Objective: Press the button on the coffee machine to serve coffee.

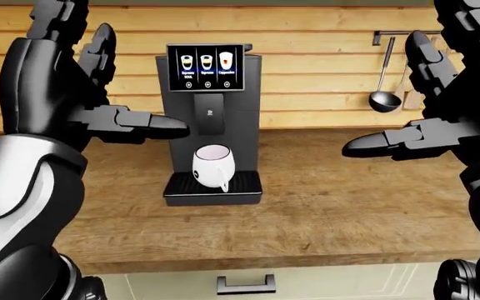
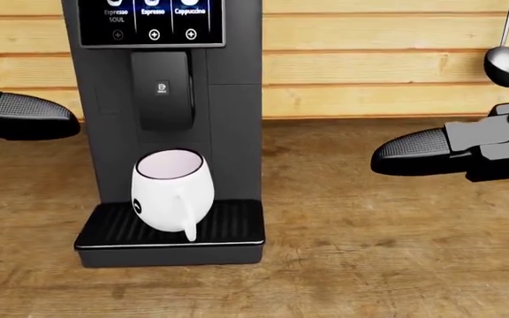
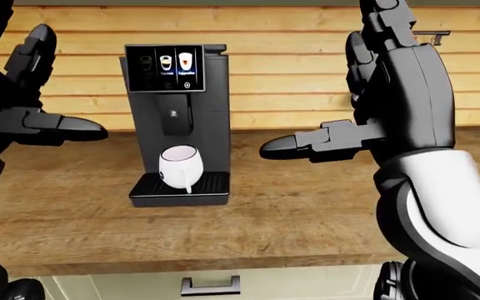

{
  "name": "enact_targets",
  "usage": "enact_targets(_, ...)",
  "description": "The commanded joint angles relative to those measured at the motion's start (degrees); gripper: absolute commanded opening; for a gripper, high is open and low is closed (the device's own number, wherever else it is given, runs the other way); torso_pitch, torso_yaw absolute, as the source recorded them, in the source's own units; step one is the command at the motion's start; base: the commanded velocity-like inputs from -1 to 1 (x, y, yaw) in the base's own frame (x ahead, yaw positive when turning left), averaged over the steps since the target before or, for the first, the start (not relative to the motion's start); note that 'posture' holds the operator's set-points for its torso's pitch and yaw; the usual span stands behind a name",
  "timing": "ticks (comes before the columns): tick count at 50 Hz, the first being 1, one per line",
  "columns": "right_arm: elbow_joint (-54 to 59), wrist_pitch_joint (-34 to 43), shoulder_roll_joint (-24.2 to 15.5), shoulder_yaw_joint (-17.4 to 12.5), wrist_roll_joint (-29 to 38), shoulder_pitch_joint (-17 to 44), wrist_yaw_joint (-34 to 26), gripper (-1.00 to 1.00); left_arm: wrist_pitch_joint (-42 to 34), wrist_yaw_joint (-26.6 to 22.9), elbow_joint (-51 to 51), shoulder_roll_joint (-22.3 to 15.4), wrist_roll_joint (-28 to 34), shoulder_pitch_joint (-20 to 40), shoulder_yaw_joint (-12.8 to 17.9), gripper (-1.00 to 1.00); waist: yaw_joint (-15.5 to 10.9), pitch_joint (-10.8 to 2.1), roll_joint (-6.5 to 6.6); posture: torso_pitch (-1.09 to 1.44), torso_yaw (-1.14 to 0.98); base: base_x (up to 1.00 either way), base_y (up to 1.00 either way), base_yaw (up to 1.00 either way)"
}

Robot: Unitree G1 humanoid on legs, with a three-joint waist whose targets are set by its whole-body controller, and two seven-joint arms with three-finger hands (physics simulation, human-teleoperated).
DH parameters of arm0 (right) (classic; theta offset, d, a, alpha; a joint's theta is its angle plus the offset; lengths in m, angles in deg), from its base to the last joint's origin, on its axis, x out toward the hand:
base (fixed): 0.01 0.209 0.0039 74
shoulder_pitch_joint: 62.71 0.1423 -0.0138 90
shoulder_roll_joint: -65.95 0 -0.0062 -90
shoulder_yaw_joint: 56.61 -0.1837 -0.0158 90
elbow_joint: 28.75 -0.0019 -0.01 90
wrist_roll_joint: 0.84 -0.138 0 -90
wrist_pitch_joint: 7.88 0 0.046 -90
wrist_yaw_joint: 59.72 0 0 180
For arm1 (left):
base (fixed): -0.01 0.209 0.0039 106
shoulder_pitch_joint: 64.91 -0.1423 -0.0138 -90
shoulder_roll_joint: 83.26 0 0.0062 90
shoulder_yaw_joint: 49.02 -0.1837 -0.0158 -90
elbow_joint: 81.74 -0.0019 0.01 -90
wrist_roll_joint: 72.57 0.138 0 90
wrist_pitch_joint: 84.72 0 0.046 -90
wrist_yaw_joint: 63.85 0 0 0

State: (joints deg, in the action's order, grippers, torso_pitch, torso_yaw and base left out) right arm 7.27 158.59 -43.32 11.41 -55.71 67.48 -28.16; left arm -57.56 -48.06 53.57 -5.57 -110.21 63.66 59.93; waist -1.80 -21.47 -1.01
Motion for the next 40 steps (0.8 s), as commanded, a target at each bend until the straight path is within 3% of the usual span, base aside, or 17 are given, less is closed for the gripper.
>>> enact_targets(1, 0.3, -1.2, -0.4, -0.6, 1.1, 1.2, -0.2, 1.00, 1.2, -0.3, 0.2, -0.3, 0.8, 1.3, 0.2, 1.00, 0.0, 0.01, 0.03, -0.69, 0.00, 0.00, 0.00, 0.00)
enact_targets(16, -0.4, -0.4, 0.6, -0.8, 2.4, 1.1, -1.2, 1.00, 0.2, -1.8, 1.3, 1.0, 2.6, 0.8, -0.2, 1.00, -0.3, -2.84, -0.02, -0.84, 0.00, 0.00, 0.00, 0.00)
enact_targets(19, -0.5, -0.3, 1.0, -0.6, 3.0, 1.1, -1.5, 1.00, -1.6, -4.9, 3.4, 1.5, -0.6, -0.6, 0.3, 1.00, -0.3, -3.35, 0.00, -0.85, 0.00, 0.00, 0.00, 0.00)
enact_targets(29, -0.7, 0.5, 1.7, -0.6, 4.8, 1.5, -3.0, 1.00, -11.3, -2.6, 9.8, 2.2, -8.5, -0.5, 1.7, 1.00, -0.4, -4.33, 0.15, -0.85, 0.00, 0.00, 0.00, 0.00)
enact_targets(33, -0.7, 0.2, 2.3, -0.2, 6.2, 1.1, -4.0, 1.00, -12.2, -2.9, 12.7, 2.3, -8.4, -3.1, -1.2, 1.00, -0.4, -4.68, 0.27, -0.85, 0.00, 0.00, 0.00, 0.00)
enact_targets(40, -1.3, 0.5, 3.9, 0.8, 10.1, 0.7, -6.5, 1.00, -8.9, -10.4, 14.1, 5.7, 7.8, -9.7, -12.6, 1.00, -0.5, -5.46, 0.20, -0.85, 0.00, 0.00, 0.00, 0.00)
